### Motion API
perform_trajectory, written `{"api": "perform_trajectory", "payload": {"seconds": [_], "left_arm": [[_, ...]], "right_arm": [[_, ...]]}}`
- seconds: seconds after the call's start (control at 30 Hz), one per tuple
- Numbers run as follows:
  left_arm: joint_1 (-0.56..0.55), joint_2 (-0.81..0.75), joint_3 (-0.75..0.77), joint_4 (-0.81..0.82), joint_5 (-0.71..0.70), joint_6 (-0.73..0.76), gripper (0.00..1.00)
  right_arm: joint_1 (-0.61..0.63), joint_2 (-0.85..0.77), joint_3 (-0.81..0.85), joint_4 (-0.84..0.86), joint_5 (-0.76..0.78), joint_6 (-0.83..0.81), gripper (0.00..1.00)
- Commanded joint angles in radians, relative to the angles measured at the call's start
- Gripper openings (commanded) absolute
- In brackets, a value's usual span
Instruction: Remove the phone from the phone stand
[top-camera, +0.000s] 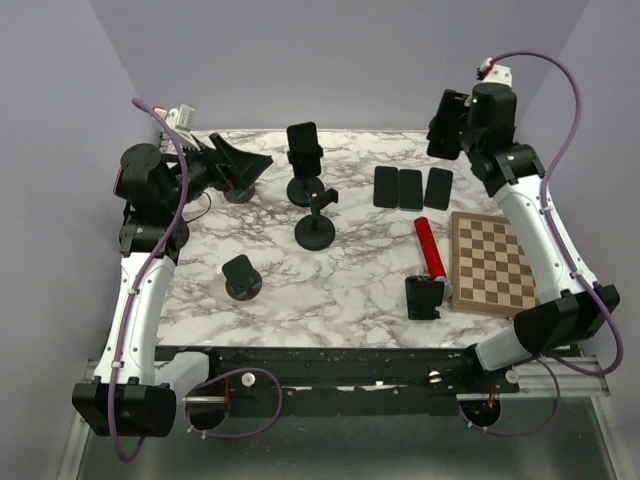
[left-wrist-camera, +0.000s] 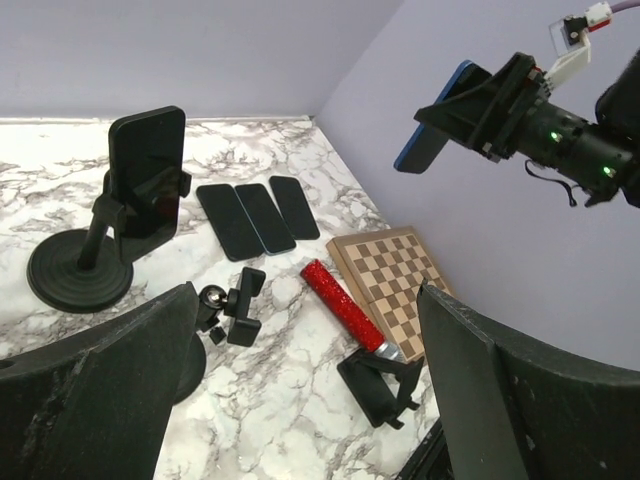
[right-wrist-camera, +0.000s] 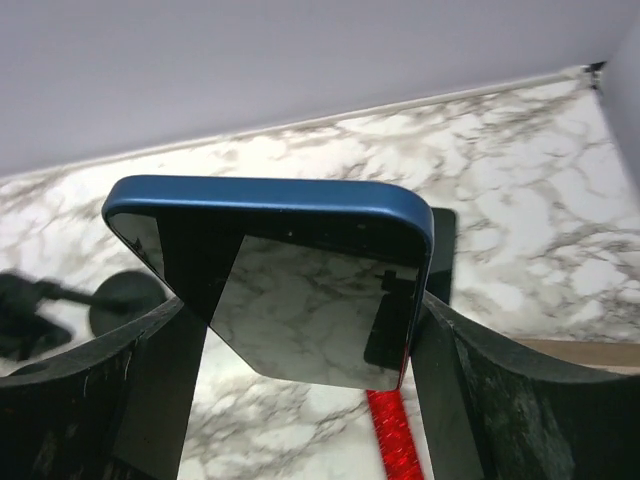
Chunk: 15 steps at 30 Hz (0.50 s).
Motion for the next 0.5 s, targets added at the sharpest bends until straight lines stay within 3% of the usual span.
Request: {"api": "perform_trajectory", "payload": {"seconds": [0.0,0.17,0.47], "left_arm": [[0.003,-0.002,-0.014,0.027,-0.002,-0.017,0.99],[0.003,0.007,-0.036,0.059,0.004,-0.03,0.98],[0.003,0.042,-0.058,0.117,0.043,-0.086,0.99]], "right_arm": [[-0.201,0.12,0.058,-0.049,-0.124,0.01,0.01],[-0.386,0.319,0.132,-0.076,-0.203,0.019,0.01],[-0.453,0.583,0.202,-0.091,-0.212,0.017,0.01]]}}
